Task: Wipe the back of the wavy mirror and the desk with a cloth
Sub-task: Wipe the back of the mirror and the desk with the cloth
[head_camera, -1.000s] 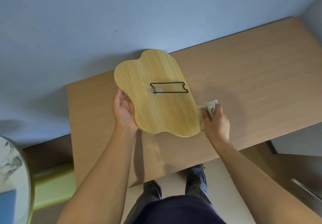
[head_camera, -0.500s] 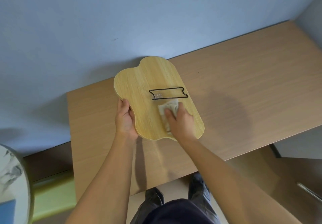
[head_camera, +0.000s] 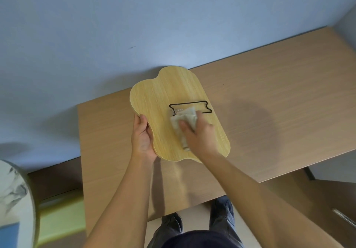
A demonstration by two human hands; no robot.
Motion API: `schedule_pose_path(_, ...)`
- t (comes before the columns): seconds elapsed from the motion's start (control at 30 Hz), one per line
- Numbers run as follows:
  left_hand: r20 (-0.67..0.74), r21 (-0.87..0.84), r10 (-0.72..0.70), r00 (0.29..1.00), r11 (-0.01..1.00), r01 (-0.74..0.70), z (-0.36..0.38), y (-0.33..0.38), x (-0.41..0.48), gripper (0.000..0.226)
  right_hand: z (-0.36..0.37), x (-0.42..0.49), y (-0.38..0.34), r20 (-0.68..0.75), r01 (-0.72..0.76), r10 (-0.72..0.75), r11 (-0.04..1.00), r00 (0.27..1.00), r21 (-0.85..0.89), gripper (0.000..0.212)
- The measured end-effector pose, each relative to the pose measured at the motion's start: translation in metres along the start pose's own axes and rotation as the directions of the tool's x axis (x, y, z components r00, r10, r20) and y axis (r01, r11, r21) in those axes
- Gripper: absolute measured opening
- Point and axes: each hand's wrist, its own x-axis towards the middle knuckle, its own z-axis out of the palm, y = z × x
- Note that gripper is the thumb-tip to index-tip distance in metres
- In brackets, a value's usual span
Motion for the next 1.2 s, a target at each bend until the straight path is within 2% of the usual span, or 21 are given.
schedule_pose_path(0.07,0.005,-0.010,-0.006,1.000,1.000,0.006,-0.001,0.000,0.002,0.034,0.014,-0.003,-0.007,0.049,0.087,-0.087,0.996,0.995,-0.009,0.031)
schedule_pose_path(0.17,-0.005,0.000,-0.017,1.000,1.000,0.017,-0.002,-0.001,0.002,0.038,0.008,0.007,0.015,0.087,0.003,-0.003,1.000,0.996,0.003,0.026)
schedule_pose_path(0.37,0.001,-0.047,-0.033,0.999,0.998,0.033,-0.002,-0.005,0.004,0.038,-0.026,0.039,0.083,-0.060,-0.146,0.136,0.969,0.989,-0.200,0.029)
schedule_pose_path(0.47,-0.004,-0.062,-0.034,0.999,0.998,0.033,-0.001,-0.004,0.003,0.033,-0.041,0.049,0.102,-0.117,-0.273,0.251,0.934,0.961,-0.232,0.029)
schedule_pose_path(0.57,-0.003,-0.058,-0.028,1.000,0.998,0.028,-0.001,-0.003,0.002,0.030,-0.052,0.054,0.100,-0.207,-0.363,0.325,0.912,0.923,-0.189,0.027)
schedule_pose_path(0.63,-0.007,-0.058,-0.034,0.999,0.998,0.033,-0.001,-0.002,0.002,0.029,-0.049,0.049,0.080,-0.205,-0.289,0.260,0.948,0.944,-0.130,0.027)
schedule_pose_path(0.73,-0.018,-0.051,-0.040,0.999,0.998,0.039,-0.002,-0.002,0.002,0.033,-0.027,0.025,0.032,-0.033,-0.096,0.097,0.994,0.995,0.053,0.012)
schedule_pose_path(0.8,-0.017,-0.057,-0.036,0.999,0.998,0.035,-0.001,-0.002,0.002,0.033,-0.004,0.009,0.013,0.072,0.000,-0.008,0.995,0.997,0.101,0.016)
schedule_pose_path(0.87,-0.007,-0.055,-0.034,0.999,0.998,0.034,0.001,-0.001,0.001,0.031,0.010,0.002,0.010,0.108,0.034,-0.045,0.995,0.993,0.098,0.022)
schedule_pose_path(1.03,-0.008,-0.048,-0.055,0.998,0.997,0.055,0.002,-0.002,0.000,0.032,-0.010,0.027,0.060,-0.001,-0.085,0.085,0.996,0.996,-0.030,0.024)
schedule_pose_path(1.2,0.009,-0.055,-0.042,0.999,0.998,0.042,0.003,-0.002,-0.001,0.035,-0.041,0.049,0.106,-0.100,-0.296,0.287,0.950,0.953,-0.097,0.028)
